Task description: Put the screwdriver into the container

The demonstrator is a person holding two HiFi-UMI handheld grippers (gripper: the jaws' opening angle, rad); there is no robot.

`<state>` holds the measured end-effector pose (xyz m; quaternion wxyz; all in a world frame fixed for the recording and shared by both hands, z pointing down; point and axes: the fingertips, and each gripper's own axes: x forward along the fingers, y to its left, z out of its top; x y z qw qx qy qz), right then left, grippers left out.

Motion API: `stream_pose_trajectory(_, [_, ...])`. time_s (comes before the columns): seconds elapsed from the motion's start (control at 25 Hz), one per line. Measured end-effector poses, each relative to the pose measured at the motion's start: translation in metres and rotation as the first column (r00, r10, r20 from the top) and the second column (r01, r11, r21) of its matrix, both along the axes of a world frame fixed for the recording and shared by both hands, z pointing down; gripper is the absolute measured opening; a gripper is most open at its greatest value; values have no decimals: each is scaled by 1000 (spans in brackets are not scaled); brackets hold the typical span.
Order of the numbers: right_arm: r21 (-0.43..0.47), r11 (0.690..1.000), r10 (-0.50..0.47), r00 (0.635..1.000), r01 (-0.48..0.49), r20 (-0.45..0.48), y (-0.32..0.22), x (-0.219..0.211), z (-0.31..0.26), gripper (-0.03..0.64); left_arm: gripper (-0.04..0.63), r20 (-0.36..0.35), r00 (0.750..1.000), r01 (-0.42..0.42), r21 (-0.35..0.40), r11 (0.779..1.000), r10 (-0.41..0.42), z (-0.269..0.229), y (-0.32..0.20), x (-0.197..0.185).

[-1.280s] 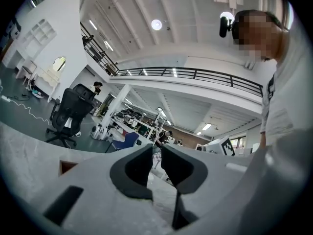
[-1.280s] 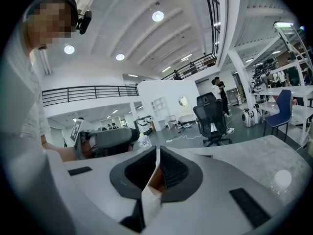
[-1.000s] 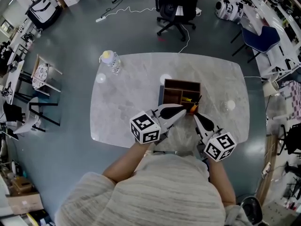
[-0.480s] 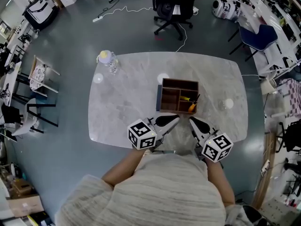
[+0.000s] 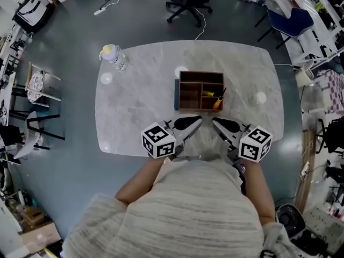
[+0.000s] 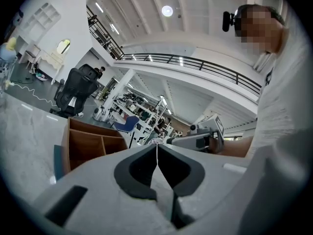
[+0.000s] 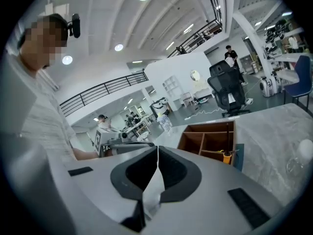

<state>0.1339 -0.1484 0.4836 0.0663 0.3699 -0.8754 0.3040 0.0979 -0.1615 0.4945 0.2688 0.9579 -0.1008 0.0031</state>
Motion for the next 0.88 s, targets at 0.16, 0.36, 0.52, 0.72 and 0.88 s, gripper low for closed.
stream_pose_trajectory(0.16, [7,996,-92,994,92,67,-5,12,-31,15,20,-13,1000,-5,9,1000,5,-6,-5,3])
stream_pose_trajectory(0.36, [14,994,-110,990,110,84,0,20,-37,14,20,-18,1000,-23,0,1000,23,-3,-1,8])
stream_pose_trajectory(0.52, [-2,992,-124,991,124,50,3,22,-26,11,20,-13,999,-34,-7,999,34,-1,-2,16])
stream_pose_trajectory(0.72, [-15,990,-139,989,140,51,6,21,-17,11,20,-8,999,-34,-13,999,34,1,-4,20])
stream_pose_trajectory(0.88, [-18,988,-151,987,152,49,8,17,-18,11,20,-7,999,-34,-18,999,34,0,-3,18])
